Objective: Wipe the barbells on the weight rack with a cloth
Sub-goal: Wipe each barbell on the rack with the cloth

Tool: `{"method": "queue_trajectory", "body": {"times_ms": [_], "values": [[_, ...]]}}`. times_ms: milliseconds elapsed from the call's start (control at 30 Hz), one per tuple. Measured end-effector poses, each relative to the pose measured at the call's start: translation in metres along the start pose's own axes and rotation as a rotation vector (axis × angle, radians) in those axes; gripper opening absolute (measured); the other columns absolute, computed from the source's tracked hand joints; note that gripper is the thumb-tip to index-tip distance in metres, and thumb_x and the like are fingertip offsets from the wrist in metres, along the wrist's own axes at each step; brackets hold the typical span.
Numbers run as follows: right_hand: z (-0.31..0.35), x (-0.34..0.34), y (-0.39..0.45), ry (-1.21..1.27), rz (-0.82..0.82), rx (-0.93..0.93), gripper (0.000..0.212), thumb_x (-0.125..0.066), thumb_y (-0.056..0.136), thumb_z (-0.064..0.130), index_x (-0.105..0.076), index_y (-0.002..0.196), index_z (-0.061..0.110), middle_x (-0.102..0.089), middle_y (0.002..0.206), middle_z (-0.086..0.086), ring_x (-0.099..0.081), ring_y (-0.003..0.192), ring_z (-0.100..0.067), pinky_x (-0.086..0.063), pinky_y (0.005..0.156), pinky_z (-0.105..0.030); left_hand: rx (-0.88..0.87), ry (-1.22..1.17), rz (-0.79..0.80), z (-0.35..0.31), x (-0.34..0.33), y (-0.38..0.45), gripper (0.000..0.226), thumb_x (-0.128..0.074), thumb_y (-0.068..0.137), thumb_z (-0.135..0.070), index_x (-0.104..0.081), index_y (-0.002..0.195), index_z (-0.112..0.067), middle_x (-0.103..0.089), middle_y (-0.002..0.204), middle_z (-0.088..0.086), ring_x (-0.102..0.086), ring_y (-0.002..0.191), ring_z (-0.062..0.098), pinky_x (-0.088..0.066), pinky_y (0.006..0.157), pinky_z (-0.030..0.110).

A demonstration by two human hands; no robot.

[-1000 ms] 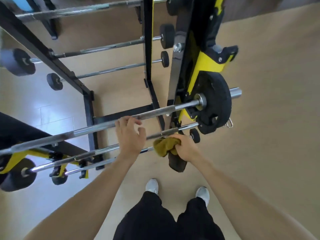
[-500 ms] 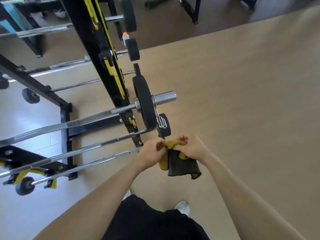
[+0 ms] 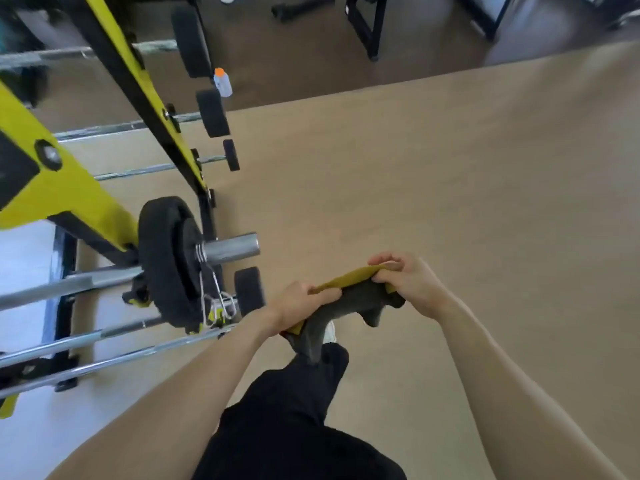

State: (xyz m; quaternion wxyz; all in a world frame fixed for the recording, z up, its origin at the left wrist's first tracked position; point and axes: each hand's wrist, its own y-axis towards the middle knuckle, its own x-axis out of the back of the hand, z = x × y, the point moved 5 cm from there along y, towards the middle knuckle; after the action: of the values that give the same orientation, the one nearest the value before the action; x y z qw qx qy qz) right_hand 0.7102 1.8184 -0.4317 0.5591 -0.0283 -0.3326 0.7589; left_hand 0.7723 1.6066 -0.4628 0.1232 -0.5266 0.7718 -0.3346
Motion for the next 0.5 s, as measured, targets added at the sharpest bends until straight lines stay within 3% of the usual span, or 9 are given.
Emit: {"method": "queue_trajectory", "body": {"times_ms": [100,167,267,367,500], "values": [[0.011,0.054,0.051,0.062,-0.052,-0.086,0.020,-0.064,0.082,0.004,-0.073,0.094,0.016,-0.074,0.092,-0.017,-0.067,0.078,-0.024,-0.056,0.069,-0.042,-0.054,0.158,0.114,-0.055,0.001,0.069,0.058,-0.069,0.081,-0.066,-0.069,0.099,-0.011,-0.072,0.079,0.000,-0.065,0.069,0.010,-0.050,0.070,0.025],[0.022,0.086,0.081,0.070,-0.071,-0.118,0.019,-0.064,0.083,0.005,-0.073,0.096,0.014,-0.075,0.092,-0.017,-0.069,0.079,-0.026,-0.058,0.074,-0.047,-0.066,0.232,0.144,-0.093,0.005,0.108,0.057,-0.067,0.083,-0.064,-0.067,0.099,-0.010,-0.068,0.073,-0.004,-0.062,0.065,0.010,-0.047,0.067,0.024],[0.045,0.130,0.131,0.110,-0.112,-0.123,0.015,-0.066,0.084,0.010,-0.074,0.096,0.015,-0.075,0.093,-0.017,-0.071,0.083,-0.028,-0.059,0.074,-0.043,-0.098,0.185,0.107,-0.145,0.022,0.156,0.037,-0.062,0.094,-0.049,-0.069,0.101,-0.014,-0.074,0.086,-0.004,-0.068,0.073,0.005,-0.051,0.068,0.018],[0.069,0.158,0.177,0.165,-0.108,-0.125,0.012,-0.066,0.089,0.010,-0.074,0.097,0.012,-0.075,0.092,-0.017,-0.071,0.080,-0.024,-0.058,0.067,-0.034,-0.145,0.153,0.012,-0.181,0.053,0.199,0.029,-0.050,0.104,-0.030,-0.071,0.105,-0.010,-0.073,0.101,0.006,-0.067,0.091,0.022,-0.052,0.081,0.032],[0.098,0.176,0.258,0.220,0.038,-0.136,0.013,-0.062,0.096,0.013,-0.072,0.104,0.009,-0.074,0.095,-0.018,-0.071,0.084,-0.027,-0.057,0.068,-0.035,-0.092,0.100,-0.036,-0.204,0.097,0.261,0.031,-0.046,0.106,-0.023,-0.066,0.108,0.000,-0.068,0.097,0.014,-0.060,0.079,0.019,-0.051,0.073,0.035]]}}
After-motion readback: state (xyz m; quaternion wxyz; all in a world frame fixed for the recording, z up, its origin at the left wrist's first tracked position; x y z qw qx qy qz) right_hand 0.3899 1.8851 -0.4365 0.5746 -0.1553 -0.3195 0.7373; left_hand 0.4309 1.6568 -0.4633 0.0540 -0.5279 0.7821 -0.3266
